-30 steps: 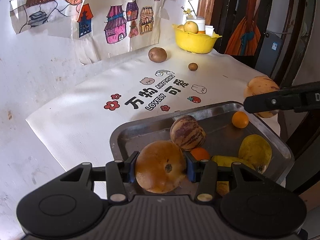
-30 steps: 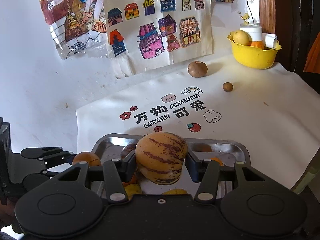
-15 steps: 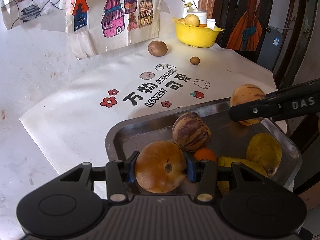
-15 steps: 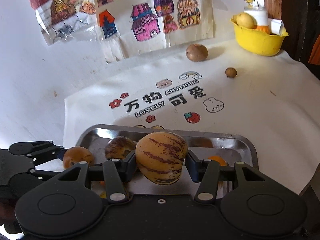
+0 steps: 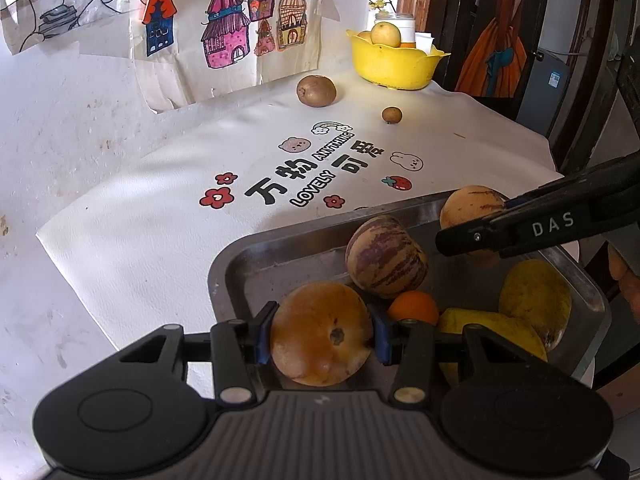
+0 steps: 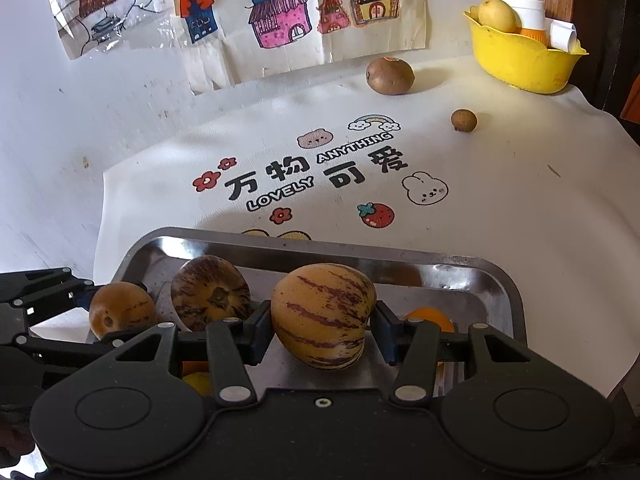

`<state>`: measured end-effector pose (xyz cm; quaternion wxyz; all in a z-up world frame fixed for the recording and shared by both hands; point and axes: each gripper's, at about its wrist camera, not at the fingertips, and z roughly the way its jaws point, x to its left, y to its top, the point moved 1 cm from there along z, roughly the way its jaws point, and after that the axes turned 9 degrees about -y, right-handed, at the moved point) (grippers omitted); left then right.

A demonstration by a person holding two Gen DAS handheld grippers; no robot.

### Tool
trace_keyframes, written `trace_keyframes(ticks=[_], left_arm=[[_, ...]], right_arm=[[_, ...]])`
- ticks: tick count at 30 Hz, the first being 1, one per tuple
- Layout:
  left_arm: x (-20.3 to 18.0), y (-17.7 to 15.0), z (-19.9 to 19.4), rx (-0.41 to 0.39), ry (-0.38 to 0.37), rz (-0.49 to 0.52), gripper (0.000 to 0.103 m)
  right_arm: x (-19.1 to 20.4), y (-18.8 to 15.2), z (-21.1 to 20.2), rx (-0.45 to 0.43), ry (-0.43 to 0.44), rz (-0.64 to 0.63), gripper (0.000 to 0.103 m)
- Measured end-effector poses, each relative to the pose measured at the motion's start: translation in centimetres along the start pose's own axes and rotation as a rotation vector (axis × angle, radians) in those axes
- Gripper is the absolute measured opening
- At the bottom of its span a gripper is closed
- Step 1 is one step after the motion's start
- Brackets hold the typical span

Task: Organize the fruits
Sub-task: 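Carry the golden round fruit and striped pepino over the metal tray, then open the left tool to drop the golden fruit while the right tool drops the pepino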

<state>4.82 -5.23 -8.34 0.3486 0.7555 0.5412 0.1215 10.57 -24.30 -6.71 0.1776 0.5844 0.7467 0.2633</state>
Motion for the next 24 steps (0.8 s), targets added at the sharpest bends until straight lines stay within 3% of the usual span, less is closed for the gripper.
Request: trace_keyframes(ticks=[17, 24], left_arm=[[0.1, 0.5, -0.4, -0.004, 0.005, -0.004, 0.053], [0.0, 1.0, -1.2, -0.032, 0.019, 0.002, 0.061]], right_arm=[[0.0, -0.2, -0.2, 0.002, -0.004, -0.003, 0.055], [0.0, 0.1, -1.1, -0.019, -0.002, 0.002, 0.059]])
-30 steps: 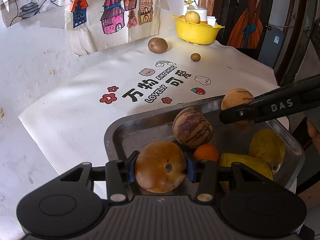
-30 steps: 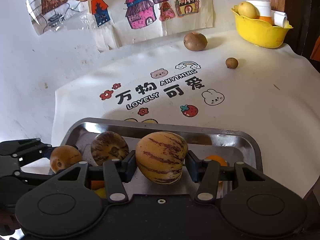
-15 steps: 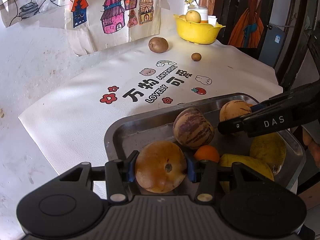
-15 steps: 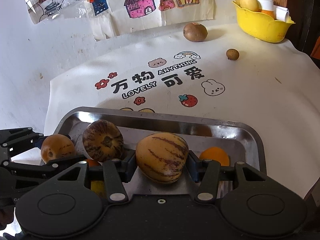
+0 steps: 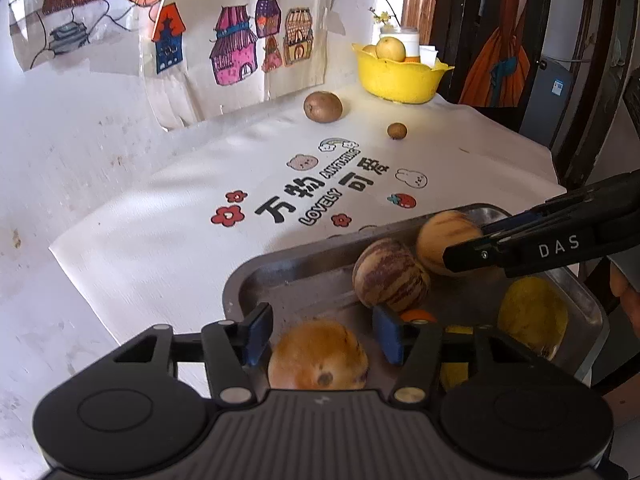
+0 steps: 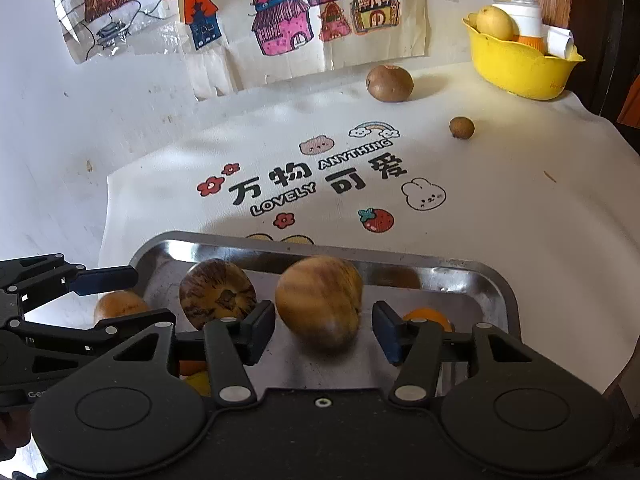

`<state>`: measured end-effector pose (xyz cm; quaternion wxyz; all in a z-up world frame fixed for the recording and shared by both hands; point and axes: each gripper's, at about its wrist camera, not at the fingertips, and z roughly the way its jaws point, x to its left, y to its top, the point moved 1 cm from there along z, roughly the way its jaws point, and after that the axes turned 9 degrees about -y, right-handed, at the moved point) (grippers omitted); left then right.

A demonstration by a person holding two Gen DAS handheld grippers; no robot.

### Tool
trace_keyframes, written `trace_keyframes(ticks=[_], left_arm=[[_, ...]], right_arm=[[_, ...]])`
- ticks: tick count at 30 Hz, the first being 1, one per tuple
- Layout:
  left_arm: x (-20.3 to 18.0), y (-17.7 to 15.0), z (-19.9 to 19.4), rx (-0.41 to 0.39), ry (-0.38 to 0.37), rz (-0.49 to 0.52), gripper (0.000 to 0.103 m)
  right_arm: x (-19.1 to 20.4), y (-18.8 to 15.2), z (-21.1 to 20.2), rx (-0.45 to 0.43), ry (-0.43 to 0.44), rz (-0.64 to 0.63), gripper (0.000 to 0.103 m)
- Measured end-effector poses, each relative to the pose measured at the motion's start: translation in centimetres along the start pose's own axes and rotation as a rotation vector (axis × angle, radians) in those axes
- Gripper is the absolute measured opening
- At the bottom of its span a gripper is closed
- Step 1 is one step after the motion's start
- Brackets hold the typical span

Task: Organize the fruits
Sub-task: 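Open the left tool to drop the golden fruit while the right tool drops the pepino, then lift both tools from the tray and move toward the kiwi and small fruit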

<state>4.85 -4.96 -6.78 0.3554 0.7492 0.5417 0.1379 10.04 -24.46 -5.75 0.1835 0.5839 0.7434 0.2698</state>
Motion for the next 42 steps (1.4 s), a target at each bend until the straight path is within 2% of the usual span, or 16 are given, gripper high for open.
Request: trace_keyframes(ticks=[4, 9, 15, 23, 28, 42], left_arm=[[0.0, 0.3, -0.4, -0.014, 0.0, -0.004, 0.065], [-0.1, 0.7, -1.1, -0.038, 0.002, -0.006, 0.081], [0.1, 1.8, -1.8, -0.072, -0.003, -0.018, 0.09], [0.3, 3.6, -2.5, -0.121, -0.012, -0.044, 0.102], [0.5, 4.4, -2.5, -0.135, -0.014, -0.064, 0.102], [0.9, 7.8, -3.1, -0.194, -0.001, -0.033, 0.102]], right_arm=[[0.0, 0.2, -0.8, -0.022, 0.002, 0.014, 0.068], [0.1, 0.8, -2.5, -0.062, 0.009, 0.031, 0.083], [-1.0, 1.7, -4.7, -0.114, 0.031, 0.093, 0.096], [-1.5, 2.6, -7.1, -0.158, 0.025, 0.112, 0.102], [-1.0, 2.7, -8.4, -0.182, 0.024, 0.095, 0.102], [-1.7, 4.0, -10.2, -0.232, 0.006, 0.095, 0.102]])
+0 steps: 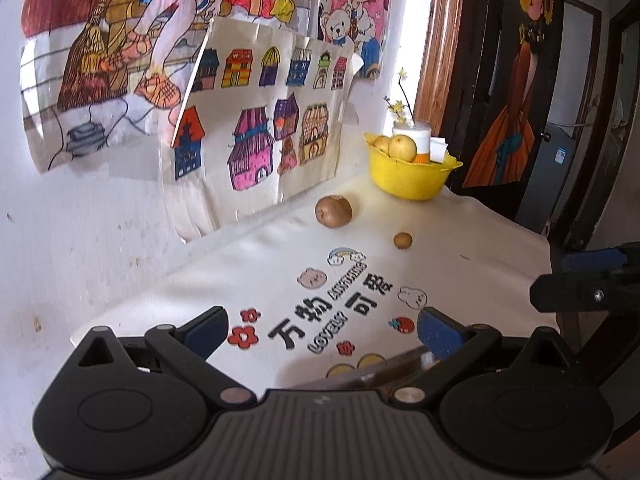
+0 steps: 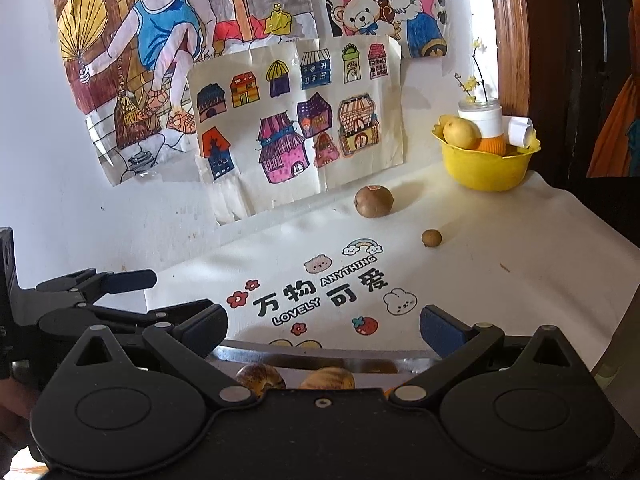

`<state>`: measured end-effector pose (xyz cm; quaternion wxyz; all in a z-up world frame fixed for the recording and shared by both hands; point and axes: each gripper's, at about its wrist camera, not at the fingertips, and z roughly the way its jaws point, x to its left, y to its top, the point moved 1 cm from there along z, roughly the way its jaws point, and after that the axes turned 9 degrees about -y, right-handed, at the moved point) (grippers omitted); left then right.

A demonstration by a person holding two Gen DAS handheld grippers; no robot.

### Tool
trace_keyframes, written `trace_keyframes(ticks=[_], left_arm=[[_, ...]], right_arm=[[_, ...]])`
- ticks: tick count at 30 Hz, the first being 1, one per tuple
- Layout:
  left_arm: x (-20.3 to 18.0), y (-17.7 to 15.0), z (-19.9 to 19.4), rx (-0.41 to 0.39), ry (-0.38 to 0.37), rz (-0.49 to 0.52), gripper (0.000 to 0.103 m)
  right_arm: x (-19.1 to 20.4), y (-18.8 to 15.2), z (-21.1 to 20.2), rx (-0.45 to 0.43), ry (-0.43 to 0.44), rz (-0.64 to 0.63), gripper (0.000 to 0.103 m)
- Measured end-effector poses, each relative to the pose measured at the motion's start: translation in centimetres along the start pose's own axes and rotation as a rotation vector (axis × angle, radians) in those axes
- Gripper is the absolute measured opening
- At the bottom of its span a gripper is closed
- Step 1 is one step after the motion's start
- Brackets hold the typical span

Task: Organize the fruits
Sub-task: 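Lift both tools from the tray and move toward the kiwi and small fruit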

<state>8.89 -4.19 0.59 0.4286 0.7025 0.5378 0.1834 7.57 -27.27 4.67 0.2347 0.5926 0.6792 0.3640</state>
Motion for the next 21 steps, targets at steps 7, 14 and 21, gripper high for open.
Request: trace_keyframes(ticks=[7, 14, 21], left_arm=[[0.7, 1.0, 1.3, 0.003, 0.005, 0.005, 0.102], [1.1, 2.1, 3.4, 0.013, 0.006, 0.013, 0.102], [0.9, 3.8, 5.9, 0.015, -0.005, 0.034, 0.102]], right_arm=[[-0.8, 1.1, 1.3, -0.001, -0.003, 0.016, 0.102], [-1.5, 2.3, 3.0, 0.006, -0.006, 0.013, 0.102], [-2.7, 3.8, 4.7, 0.01, -0.013, 0.013, 0.102]])
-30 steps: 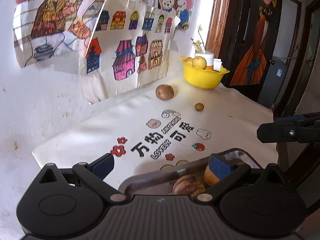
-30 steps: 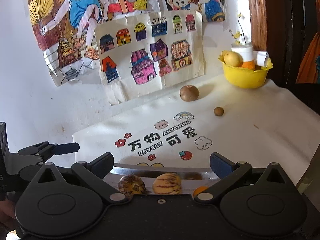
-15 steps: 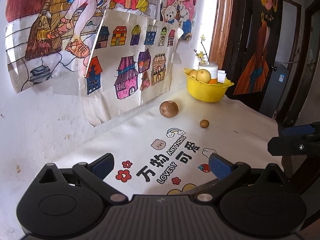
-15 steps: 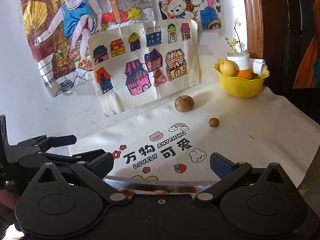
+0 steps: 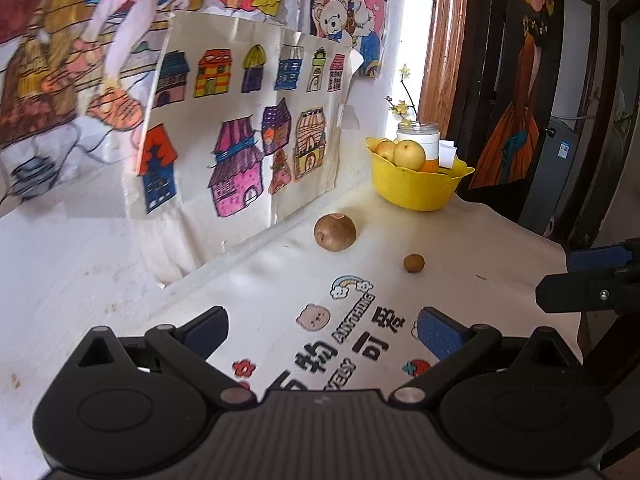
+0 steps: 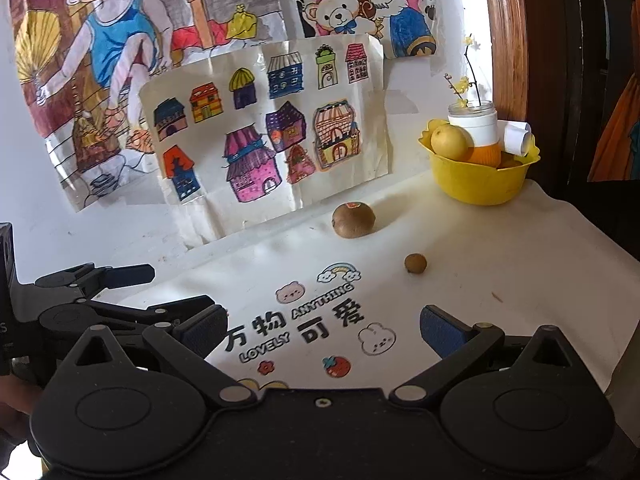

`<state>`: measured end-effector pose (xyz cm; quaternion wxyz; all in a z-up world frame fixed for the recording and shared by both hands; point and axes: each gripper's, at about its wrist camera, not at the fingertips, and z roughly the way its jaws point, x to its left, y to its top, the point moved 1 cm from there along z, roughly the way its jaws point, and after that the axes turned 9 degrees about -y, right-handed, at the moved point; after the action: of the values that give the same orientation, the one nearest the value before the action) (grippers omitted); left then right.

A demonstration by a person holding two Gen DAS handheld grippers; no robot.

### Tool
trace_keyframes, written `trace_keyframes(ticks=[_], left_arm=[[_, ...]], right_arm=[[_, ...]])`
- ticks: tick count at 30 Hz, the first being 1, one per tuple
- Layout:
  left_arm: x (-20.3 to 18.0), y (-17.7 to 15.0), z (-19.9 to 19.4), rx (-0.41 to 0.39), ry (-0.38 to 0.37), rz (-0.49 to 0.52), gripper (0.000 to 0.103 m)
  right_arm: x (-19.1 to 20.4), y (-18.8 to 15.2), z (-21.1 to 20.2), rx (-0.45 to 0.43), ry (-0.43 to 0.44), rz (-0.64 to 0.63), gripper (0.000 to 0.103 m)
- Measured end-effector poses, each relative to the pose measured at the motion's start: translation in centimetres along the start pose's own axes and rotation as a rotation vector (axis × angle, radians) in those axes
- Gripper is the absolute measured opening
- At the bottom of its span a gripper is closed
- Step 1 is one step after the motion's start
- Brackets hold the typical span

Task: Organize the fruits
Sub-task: 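Lift both tools from the tray and move toward the kiwi and small fruit, then grasp the brown kiwi with the left tool while the right tool approaches the small brown fruit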

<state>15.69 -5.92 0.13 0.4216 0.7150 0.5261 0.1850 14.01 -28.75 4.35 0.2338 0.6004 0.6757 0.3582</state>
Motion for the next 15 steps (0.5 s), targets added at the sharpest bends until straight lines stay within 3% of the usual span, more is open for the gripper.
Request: trace_keyframes(ticks=[15], left_arm=[[0.2, 3.2, 7.3, 0.019, -0.005, 0.07, 0.102]], right_arm=[[-2.9, 2.4, 5.8, 0.029, -0.013, 0.0, 0.102]])
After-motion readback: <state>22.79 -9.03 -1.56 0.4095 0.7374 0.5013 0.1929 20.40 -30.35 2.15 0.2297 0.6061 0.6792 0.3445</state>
